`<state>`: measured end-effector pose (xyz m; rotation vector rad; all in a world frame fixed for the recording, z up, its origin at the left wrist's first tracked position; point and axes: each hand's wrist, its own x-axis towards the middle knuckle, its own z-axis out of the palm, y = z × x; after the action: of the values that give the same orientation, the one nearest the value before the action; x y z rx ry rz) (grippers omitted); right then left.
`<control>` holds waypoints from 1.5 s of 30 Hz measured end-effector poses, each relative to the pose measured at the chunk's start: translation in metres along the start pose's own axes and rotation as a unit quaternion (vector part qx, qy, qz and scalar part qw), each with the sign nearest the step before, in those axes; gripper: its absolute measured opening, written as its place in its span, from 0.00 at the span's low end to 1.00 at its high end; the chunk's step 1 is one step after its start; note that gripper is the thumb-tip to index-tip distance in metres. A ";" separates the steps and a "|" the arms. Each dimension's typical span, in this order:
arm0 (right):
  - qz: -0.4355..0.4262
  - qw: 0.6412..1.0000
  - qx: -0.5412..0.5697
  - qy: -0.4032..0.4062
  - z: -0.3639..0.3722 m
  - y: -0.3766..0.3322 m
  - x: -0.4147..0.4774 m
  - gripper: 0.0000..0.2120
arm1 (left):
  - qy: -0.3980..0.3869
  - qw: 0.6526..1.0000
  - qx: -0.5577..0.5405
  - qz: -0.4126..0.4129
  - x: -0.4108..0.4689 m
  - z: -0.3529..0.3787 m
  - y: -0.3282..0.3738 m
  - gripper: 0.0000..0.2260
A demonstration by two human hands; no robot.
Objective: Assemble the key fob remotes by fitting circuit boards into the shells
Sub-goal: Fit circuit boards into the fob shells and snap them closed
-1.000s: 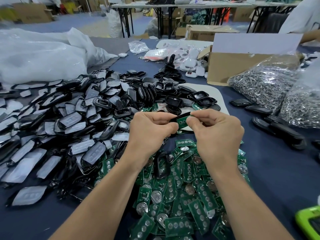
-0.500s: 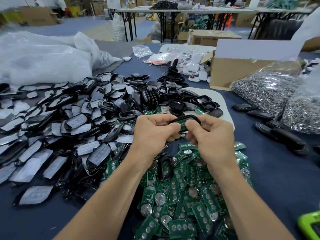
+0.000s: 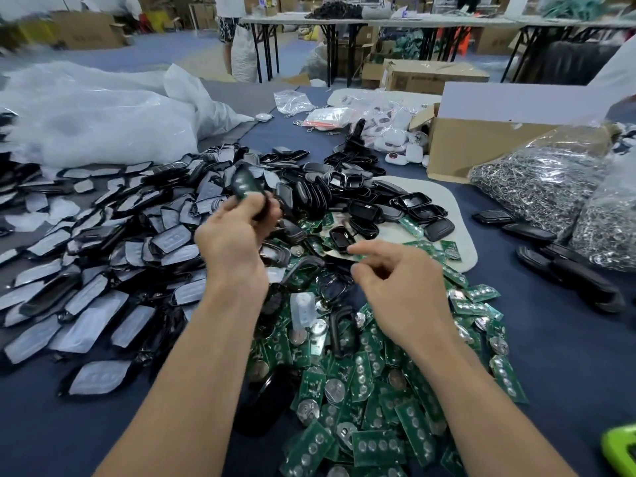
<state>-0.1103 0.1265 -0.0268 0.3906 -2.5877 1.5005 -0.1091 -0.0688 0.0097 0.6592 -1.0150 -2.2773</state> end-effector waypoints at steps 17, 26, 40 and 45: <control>-0.092 0.924 -0.308 -0.206 0.093 -0.068 0.059 0.08 | 0.100 0.987 -0.093 0.083 0.032 -0.024 0.024 0.10; -0.086 0.960 -0.196 -0.179 0.105 -0.093 0.071 0.11 | 0.177 0.976 -0.053 0.118 0.034 -0.025 0.030 0.10; 0.049 0.973 -0.184 -0.128 0.127 -0.102 0.086 0.11 | 0.208 0.966 -0.046 0.146 0.039 -0.028 0.031 0.08; 0.084 0.987 0.085 -0.109 0.052 -0.070 0.041 0.09 | 0.165 0.980 -0.013 0.108 0.033 -0.023 0.021 0.08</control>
<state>-0.1289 0.0413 0.0154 0.3815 -2.7248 1.8405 -0.1130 -0.1141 0.0059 0.8383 -0.8497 -1.9121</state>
